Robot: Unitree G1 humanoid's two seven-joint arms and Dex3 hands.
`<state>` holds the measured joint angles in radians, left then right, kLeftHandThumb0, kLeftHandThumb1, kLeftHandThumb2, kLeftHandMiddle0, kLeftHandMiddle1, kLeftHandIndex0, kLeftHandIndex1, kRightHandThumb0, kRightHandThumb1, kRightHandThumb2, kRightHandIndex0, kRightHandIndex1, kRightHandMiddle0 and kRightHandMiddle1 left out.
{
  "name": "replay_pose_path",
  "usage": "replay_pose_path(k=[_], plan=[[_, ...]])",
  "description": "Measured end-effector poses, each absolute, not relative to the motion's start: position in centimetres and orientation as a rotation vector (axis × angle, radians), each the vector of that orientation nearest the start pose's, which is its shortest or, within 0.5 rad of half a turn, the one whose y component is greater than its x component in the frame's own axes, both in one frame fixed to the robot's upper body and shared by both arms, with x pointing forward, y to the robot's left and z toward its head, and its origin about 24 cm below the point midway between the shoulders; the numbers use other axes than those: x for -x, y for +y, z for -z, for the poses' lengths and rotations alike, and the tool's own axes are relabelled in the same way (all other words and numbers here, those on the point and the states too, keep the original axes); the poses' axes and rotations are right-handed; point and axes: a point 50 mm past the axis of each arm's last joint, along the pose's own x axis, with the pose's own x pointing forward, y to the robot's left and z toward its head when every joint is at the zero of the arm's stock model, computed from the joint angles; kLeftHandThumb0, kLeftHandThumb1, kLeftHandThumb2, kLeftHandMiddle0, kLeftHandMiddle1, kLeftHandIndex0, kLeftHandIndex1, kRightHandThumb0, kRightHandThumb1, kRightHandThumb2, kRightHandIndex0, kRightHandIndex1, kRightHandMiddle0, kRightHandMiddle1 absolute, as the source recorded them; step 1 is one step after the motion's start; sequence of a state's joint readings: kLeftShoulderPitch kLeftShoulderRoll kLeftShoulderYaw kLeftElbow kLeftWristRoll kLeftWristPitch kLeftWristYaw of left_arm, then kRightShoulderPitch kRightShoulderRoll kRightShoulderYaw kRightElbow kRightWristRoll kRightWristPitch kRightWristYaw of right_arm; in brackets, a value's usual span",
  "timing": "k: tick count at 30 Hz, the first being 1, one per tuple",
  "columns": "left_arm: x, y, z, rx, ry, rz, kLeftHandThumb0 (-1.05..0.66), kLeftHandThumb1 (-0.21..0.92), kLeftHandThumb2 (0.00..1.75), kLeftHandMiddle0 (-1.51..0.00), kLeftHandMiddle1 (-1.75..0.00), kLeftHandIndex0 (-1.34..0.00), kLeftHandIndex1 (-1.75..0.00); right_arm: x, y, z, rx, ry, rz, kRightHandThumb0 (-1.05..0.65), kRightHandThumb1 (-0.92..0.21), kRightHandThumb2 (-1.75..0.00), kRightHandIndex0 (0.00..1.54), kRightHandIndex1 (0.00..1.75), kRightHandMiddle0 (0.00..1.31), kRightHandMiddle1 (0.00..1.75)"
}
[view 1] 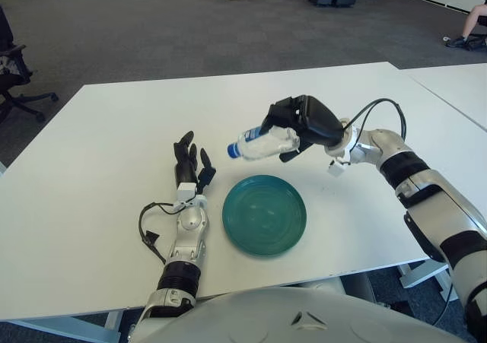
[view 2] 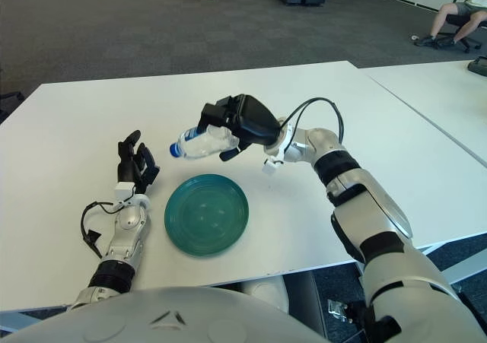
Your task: Put the bottle into the plate.
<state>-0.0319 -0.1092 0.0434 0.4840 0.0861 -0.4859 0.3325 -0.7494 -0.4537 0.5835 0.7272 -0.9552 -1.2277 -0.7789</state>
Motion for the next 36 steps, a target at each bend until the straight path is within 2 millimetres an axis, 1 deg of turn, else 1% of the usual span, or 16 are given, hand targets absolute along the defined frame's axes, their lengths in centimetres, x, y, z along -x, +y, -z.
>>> replay_pose_path(k=[6,16,25,36], plan=[[-23.9,14.2,1.5,0.033,-0.026,-0.324,-0.82,0.92,0.86,-0.37,-0.01,0.0,-0.84,-27.7,-8.9,-10.6,0.733,-1.273,-0.838,-0.42,-0.47,-1.13,1.08,1.75,0.49,1.75],[-23.9,14.2,1.5,0.03,-0.027,-0.322,-0.83,0.92,0.87,-0.37,-0.01,0.0,-0.87,-26.7,-8.9,-9.9,0.659,-1.277,-0.871,-0.42,-0.46,-1.13,1.08,1.75,0.49,1.75],[-24.0,14.2,1.4,0.03,-0.029,-0.322,-0.83,0.92,0.87,-0.36,0.0,0.0,-0.86,-25.6,-8.3,-8.2,0.655,-1.261,-0.912,-0.42,-0.46,-1.13,1.08,1.75,0.49,1.75],[-24.3,14.1,1.4,0.028,-0.022,-0.318,-0.8,0.92,0.87,-0.37,-0.01,0.0,-0.84,-24.4,-8.0,-7.5,0.603,-1.272,-0.974,-0.42,-0.48,-1.11,1.08,1.75,0.48,1.75]])
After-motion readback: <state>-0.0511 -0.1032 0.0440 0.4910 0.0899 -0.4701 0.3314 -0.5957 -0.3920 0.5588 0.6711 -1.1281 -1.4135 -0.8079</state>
